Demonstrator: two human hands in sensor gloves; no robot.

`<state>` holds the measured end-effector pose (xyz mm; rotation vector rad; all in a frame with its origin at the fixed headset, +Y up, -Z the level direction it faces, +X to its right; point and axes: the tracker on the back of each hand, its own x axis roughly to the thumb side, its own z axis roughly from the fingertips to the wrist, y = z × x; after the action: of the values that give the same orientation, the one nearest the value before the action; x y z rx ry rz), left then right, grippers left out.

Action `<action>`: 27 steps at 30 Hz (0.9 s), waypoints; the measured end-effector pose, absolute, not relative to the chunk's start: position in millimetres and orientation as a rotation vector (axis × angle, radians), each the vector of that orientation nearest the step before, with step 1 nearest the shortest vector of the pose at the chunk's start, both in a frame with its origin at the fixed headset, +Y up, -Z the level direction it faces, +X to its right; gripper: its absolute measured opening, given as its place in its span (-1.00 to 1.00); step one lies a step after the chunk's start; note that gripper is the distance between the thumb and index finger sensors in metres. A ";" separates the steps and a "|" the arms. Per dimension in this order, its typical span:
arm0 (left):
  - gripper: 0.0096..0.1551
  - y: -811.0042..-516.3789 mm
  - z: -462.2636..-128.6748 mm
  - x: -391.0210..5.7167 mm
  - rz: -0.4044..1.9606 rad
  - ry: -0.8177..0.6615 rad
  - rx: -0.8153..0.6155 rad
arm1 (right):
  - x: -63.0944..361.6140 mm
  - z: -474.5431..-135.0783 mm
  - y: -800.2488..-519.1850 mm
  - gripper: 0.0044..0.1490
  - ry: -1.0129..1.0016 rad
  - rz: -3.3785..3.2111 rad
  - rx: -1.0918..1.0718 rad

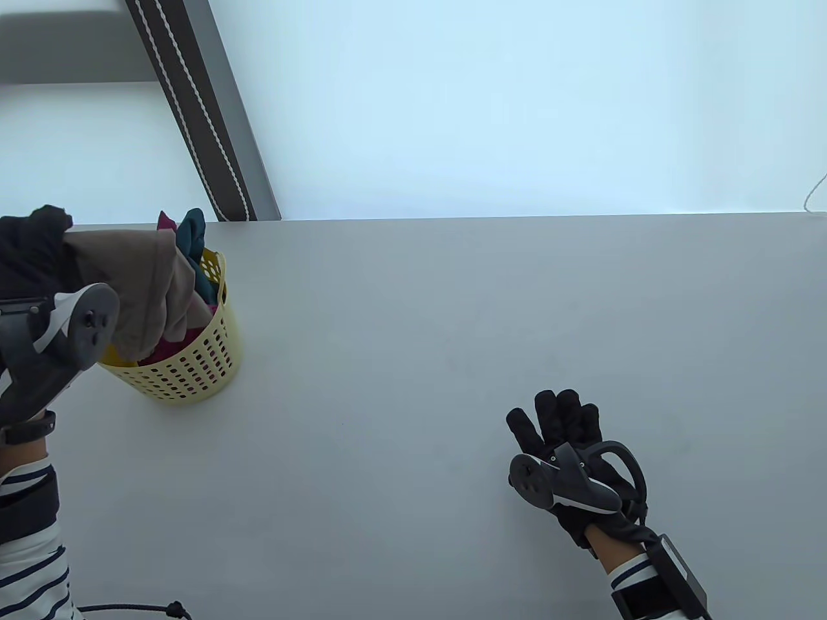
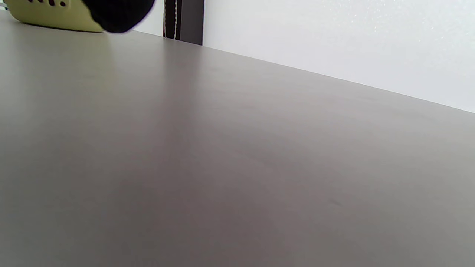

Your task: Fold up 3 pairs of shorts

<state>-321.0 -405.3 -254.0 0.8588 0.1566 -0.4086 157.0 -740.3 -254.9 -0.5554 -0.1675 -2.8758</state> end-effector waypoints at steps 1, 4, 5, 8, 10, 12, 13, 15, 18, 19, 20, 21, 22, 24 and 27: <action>-0.64 -397.2 -246.8 -315.4 -0.387 0.137 0.890 | 157.5 -255.0 -739.1 0.13 -0.160 -2.879 -0.552; -0.66 -369.8 -221.5 -286.3 -0.242 -0.009 0.943 | 159.9 -255.7 -733.2 0.12 -0.117 -2.901 -0.528; -0.66 -367.1 -219.7 -278.7 -0.206 -0.055 0.913 | 160.7 -255.9 -731.6 0.12 -0.104 -2.907 -0.521; -0.67 -374.1 -229.5 -241.4 -0.078 -0.243 0.680 | 163.9 -256.2 -726.2 0.12 -0.075 -2.929 -0.506; -0.66 -396.0 -249.1 -213.9 -0.025 -0.372 0.455 | 165.2 -256.2 -724.8 0.12 -0.067 -2.934 -0.499; -0.66 -429.2 -272.3 -186.4 0.022 -0.481 0.211 | 165.9 -256.2 -724.4 0.12 -0.068 -2.933 -0.495; -0.66 -458.6 -289.6 -166.5 0.044 -0.545 0.030 | 166.3 -256.6 -725.0 0.10 -0.080 -2.930 -0.492; -0.66 -507.9 -312.7 -138.8 0.056 -0.597 -0.212 | 166.8 -257.2 -725.9 0.10 -0.100 -2.926 -0.485; -0.64 -588.4 -343.6 -101.2 -0.019 -0.587 -0.396 | 169.0 -258.3 -727.2 0.10 -0.122 -2.920 -0.465; -0.63 -611.5 -353.4 -91.1 -0.058 -0.556 -0.363 | 169.7 -258.5 -727.4 0.10 -0.123 -2.920 -0.458; -0.60 -623.7 -359.2 -85.6 -0.072 -0.535 -0.314 | 170.3 -258.5 -727.5 0.10 -0.120 -2.919 -0.452; -0.50 -641.8 -368.1 -77.7 -0.093 -0.497 -0.217 | 171.0 -258.6 -727.8 0.10 -0.107 -2.916 -0.443; -0.38 -657.7 -375.2 -70.6 -0.140 -0.476 -0.112 | 171.3 -258.5 -727.8 0.10 -0.092 -2.907 -0.431; -0.12 -672.9 -380.8 -61.7 -0.308 -0.457 0.034 | 171.1 -257.9 -727.6 0.10 -0.087 -2.895 -0.429; 0.02 -684.3 -368.6 -56.0 -0.624 -0.561 0.319 | 170.0 -256.9 -726.1 0.10 -0.075 -2.887 -0.439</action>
<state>-56.0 -684.3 -368.6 0.3192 -0.5607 -0.6243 170.0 -726.1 -256.9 -0.4394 -0.0749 -2.8867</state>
